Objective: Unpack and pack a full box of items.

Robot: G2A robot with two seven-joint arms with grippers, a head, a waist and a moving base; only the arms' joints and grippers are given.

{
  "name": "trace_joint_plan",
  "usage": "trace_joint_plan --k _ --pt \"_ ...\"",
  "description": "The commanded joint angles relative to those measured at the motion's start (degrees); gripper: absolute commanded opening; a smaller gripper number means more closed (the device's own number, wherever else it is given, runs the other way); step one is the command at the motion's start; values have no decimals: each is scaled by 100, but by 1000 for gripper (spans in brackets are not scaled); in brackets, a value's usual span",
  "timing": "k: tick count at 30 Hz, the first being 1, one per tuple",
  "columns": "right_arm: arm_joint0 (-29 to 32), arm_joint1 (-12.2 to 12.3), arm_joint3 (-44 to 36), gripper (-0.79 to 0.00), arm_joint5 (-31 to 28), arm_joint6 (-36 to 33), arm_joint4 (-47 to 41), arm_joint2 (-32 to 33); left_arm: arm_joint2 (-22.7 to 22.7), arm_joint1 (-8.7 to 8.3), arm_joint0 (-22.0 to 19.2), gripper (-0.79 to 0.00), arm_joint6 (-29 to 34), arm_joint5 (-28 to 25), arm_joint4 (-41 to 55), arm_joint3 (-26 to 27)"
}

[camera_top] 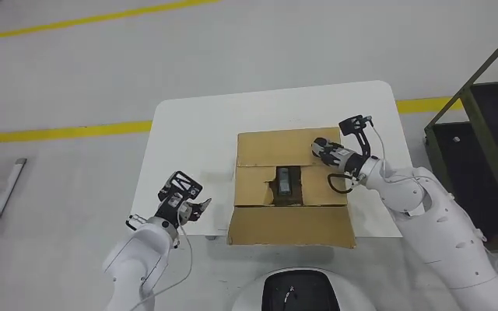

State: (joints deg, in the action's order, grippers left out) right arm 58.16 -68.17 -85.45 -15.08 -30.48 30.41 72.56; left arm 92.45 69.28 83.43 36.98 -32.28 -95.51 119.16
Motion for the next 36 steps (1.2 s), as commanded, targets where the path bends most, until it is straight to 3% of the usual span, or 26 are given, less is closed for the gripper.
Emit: trace_joint_plan --k 1,9,20,24,36 --pt "-1 0 12 -785 -8 0 -20 -4 94 -27 230 0 -116 -65 -250 -64" --pt "-25 -2 91 -785 -39 0 -41 -46 -240 -63 650 0 -603 -312 -555 -100" --pt "-47 10 108 -785 -75 -54 -66 -41 -588 -109 527 0 -1074 -818 -386 226" --pt "-69 7 100 -785 -78 -68 -98 -68 -646 -124 384 0 -1121 -870 -354 293" --pt "-81 58 -375 -785 121 -84 -330 298 -1119 -59 -539 0 -979 -8 -65 117"
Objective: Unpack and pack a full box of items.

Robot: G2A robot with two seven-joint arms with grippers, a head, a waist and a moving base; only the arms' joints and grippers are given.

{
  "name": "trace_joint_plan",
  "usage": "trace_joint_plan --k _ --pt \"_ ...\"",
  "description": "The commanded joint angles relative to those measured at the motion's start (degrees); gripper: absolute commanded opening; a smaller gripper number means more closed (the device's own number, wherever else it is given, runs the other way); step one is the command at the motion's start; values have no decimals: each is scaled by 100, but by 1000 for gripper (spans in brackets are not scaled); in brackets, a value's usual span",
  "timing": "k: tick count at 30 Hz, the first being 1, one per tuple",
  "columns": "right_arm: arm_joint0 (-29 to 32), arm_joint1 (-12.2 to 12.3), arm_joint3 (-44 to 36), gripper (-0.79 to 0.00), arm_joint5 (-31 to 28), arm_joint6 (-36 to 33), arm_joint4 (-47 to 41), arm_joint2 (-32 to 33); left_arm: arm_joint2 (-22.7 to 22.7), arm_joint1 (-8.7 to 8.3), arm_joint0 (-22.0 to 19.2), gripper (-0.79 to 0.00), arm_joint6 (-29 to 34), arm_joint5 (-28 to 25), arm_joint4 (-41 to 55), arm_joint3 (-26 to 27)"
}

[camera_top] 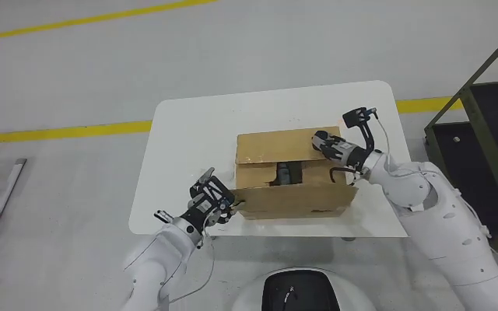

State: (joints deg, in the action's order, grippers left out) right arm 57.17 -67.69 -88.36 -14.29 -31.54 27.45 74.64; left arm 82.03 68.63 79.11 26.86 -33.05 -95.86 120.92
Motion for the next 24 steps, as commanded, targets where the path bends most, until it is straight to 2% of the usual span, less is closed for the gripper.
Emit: trace_joint_plan --k 1,6,12,14,18,24 --pt "43 22 -202 -785 58 53 -99 185 -147 18 -209 0 52 168 -22 -123" --pt "341 72 -843 -785 115 215 56 444 -534 81 -630 0 315 729 -185 -551" --pt "809 40 -1340 -785 537 912 1324 -24 -839 141 -926 0 608 1193 -372 -994" --pt "898 12 -1307 -785 755 1198 1865 -296 -895 151 -970 0 655 1279 -459 -1122" --pt "908 -67 -1051 -785 1115 1604 2271 -712 -929 163 -1008 0 654 1356 -487 -1251" --pt "810 -170 -687 -785 1514 1858 2670 -1126 -877 164 -996 0 683 1405 -495 -1258"
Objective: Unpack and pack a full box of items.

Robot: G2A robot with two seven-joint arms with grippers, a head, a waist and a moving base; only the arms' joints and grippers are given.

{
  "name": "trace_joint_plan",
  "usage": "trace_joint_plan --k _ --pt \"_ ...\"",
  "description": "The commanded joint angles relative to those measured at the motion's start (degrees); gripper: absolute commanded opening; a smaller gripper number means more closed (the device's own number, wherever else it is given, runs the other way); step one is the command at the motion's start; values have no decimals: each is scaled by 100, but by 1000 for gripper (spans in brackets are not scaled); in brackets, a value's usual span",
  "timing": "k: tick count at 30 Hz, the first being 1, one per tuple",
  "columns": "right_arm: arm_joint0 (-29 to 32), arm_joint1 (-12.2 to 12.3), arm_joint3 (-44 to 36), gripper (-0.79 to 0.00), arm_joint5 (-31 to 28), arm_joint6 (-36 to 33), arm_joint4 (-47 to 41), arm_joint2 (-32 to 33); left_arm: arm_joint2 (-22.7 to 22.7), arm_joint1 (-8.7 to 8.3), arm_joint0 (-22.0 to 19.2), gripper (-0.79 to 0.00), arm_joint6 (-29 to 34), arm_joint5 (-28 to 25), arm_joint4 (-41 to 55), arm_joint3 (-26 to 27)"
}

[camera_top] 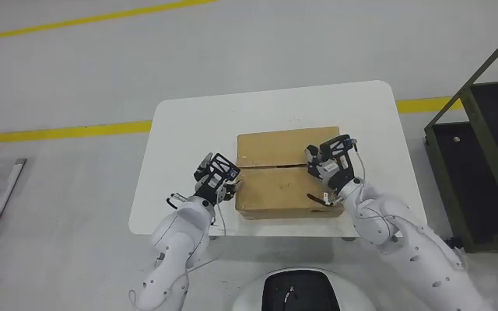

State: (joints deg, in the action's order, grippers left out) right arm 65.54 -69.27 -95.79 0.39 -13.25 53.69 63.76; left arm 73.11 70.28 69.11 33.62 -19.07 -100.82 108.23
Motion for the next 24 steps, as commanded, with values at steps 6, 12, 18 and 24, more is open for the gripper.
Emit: trace_joint_plan --k 6,12,18,24 --pt "-138 -80 247 -785 125 56 26 -146 269 -22 221 0 148 70 80 337" --pt "-166 -119 275 -785 94 -28 12 -187 716 -58 730 0 244 304 172 607" --pt "-162 -145 291 -785 38 -123 -9 -180 815 -82 920 0 -60 312 -25 301" --pt "-151 -158 258 -785 -1 -219 11 -119 815 -82 920 0 -60 312 -25 301"
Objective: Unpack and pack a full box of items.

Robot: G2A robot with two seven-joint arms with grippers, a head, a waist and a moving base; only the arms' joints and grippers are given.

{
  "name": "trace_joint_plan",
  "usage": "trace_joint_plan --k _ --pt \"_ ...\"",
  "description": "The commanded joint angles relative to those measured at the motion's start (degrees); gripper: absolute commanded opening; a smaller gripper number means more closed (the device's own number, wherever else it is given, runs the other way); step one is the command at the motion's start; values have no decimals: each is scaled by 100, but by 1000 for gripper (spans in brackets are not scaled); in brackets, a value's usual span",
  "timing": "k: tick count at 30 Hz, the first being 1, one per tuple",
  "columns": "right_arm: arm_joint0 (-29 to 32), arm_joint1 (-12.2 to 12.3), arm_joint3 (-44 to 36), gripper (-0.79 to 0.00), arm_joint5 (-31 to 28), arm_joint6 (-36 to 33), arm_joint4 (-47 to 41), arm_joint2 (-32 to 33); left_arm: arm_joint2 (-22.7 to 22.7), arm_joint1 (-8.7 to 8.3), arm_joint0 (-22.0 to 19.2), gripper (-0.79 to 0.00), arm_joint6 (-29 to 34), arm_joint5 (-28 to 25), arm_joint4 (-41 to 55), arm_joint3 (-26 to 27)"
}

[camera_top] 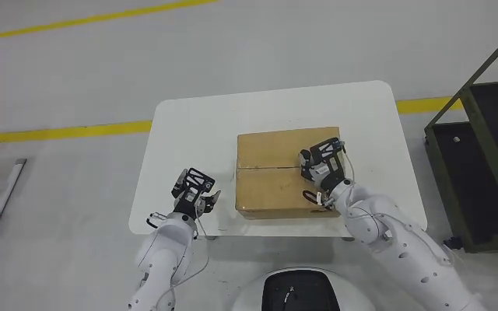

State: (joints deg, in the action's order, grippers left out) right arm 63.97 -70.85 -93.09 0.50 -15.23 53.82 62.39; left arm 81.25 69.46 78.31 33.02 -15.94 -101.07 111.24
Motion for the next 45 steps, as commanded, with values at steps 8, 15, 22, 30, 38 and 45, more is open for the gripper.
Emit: trace_joint_plan --k 8,15,22,30,38,45 --pt "123 -2 -65 -785 -120 -154 -153 173 -57 30 12 0 -128 235 222 -294" --pt "192 -11 -107 -785 -157 -195 -100 214 -530 109 -429 0 -467 384 259 -1229" --pt "222 -21 -190 -770 -169 -241 -52 266 -778 180 -850 0 -909 437 514 -1918" --pt "224 -41 -219 -770 -196 -281 -43 294 -889 323 -1220 0 -1675 978 1560 -2334" --pt "182 -67 -188 -773 -205 -312 -79 311 -649 349 -1148 0 -2118 981 2357 -2199" --pt "114 -97 -116 -773 -223 -327 -101 291 -530 334 -1076 0 -2257 871 2447 -1959"
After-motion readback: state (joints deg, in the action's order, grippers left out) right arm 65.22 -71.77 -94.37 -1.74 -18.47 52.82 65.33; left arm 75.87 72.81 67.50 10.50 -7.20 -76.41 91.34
